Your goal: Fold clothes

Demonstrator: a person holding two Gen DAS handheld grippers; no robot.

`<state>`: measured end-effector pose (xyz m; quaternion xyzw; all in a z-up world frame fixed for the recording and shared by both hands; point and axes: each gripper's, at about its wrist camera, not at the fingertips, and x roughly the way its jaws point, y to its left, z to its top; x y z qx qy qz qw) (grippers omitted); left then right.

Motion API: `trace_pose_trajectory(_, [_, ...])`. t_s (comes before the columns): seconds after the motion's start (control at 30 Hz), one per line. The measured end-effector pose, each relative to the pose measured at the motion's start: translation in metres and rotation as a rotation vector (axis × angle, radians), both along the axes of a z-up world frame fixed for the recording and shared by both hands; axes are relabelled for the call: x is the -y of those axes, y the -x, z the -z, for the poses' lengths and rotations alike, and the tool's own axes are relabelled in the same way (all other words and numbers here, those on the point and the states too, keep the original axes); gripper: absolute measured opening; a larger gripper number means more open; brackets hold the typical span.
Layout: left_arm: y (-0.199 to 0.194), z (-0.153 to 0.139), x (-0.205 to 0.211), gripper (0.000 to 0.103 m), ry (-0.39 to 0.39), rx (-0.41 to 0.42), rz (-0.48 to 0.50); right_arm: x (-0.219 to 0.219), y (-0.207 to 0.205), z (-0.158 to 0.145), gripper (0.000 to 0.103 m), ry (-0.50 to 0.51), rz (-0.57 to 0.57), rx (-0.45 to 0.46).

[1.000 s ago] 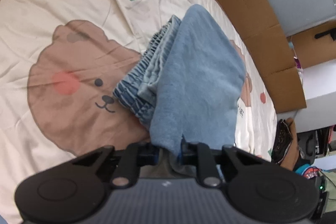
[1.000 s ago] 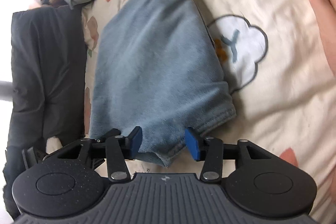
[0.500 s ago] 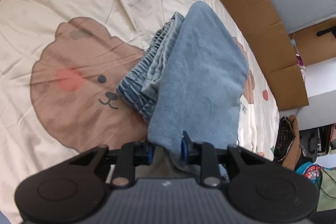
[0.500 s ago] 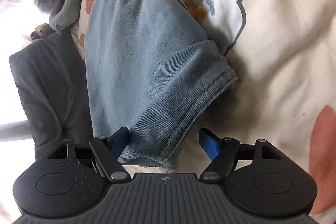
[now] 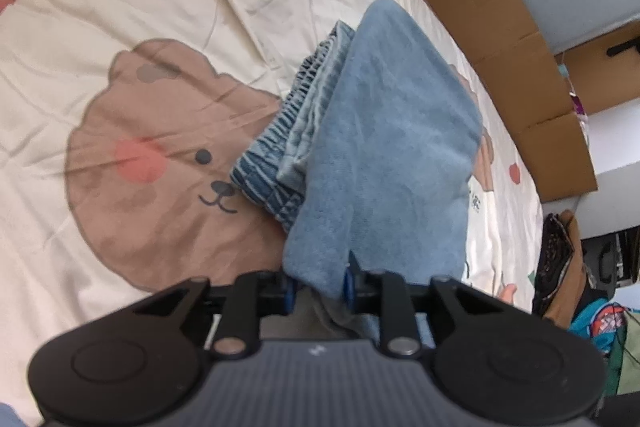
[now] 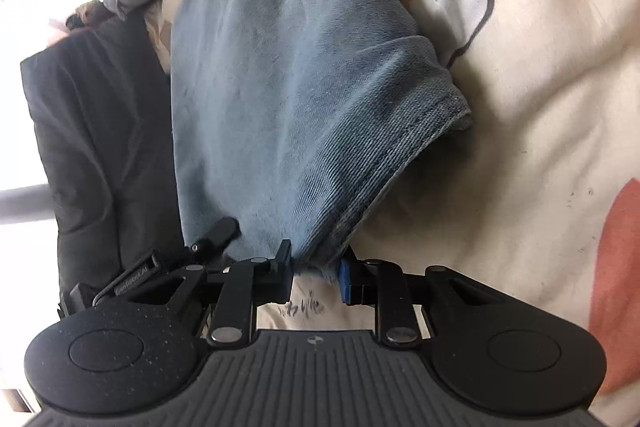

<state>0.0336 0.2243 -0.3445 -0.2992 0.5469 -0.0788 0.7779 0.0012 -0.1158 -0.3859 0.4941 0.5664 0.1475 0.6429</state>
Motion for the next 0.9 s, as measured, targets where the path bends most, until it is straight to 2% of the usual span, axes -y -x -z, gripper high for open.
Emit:
trace_pose_trajectory(0.03, [0.000,-0.004,-0.001,0.033,-0.020,-0.001,0.003,0.001,0.000,-0.005,0.028,0.016,-0.013,-0.009])
trace_pose_trajectory(0.07, [0.000,-0.008,-0.003,0.035,-0.041,-0.001,0.006,0.003,0.000,-0.011,0.036,0.034,-0.029,-0.010])
trace_pose_trajectory(0.13, [0.001,-0.017,-0.007,0.037,-0.079,0.006,0.011,0.008,-0.004,-0.023,0.043,0.058,-0.046,0.004])
trace_pose_trajectory(0.2, [-0.001,-0.024,-0.010,0.037,-0.112,0.011,0.020,0.014,-0.008,-0.035,0.044,0.081,-0.062,0.018])
trace_pose_trajectory(0.33, [-0.007,-0.041,-0.015,0.037,-0.199,0.046,0.027,0.027,-0.022,-0.058,0.053,0.147,-0.090,0.066])
trace_pose_trajectory(0.5, [-0.023,-0.053,-0.016,0.041,-0.236,0.094,0.039,0.039,-0.049,-0.080,0.053,0.269,-0.119,0.156])
trace_pose_trajectory(0.53, [-0.028,-0.053,-0.014,0.046,-0.238,0.101,0.048,0.042,-0.054,-0.083,0.053,0.293,-0.122,0.175])
trace_pose_trajectory(0.57, [-0.032,-0.054,-0.012,0.056,-0.240,0.109,0.058,0.044,-0.062,-0.085,0.051,0.310,-0.123,0.193])
trace_pose_trajectory(0.6, [-0.037,-0.053,-0.009,0.061,-0.241,0.117,0.069,0.046,-0.071,-0.087,0.051,0.325,-0.125,0.210])
trace_pose_trajectory(0.63, [-0.041,-0.053,-0.006,0.064,-0.240,0.129,0.080,0.047,-0.079,-0.087,0.045,0.339,-0.132,0.222])
trace_pose_trajectory(0.67, [-0.045,-0.051,-0.004,0.064,-0.236,0.135,0.086,0.047,-0.089,-0.087,0.038,0.356,-0.140,0.230])
trace_pose_trajectory(0.83, [-0.069,-0.036,0.004,0.061,-0.222,0.139,0.100,0.038,-0.136,-0.086,0.037,0.470,-0.161,0.288])
trace_pose_trajectory(0.9, [-0.077,-0.030,0.006,0.058,-0.224,0.140,0.110,0.036,-0.152,-0.085,0.033,0.521,-0.162,0.306])
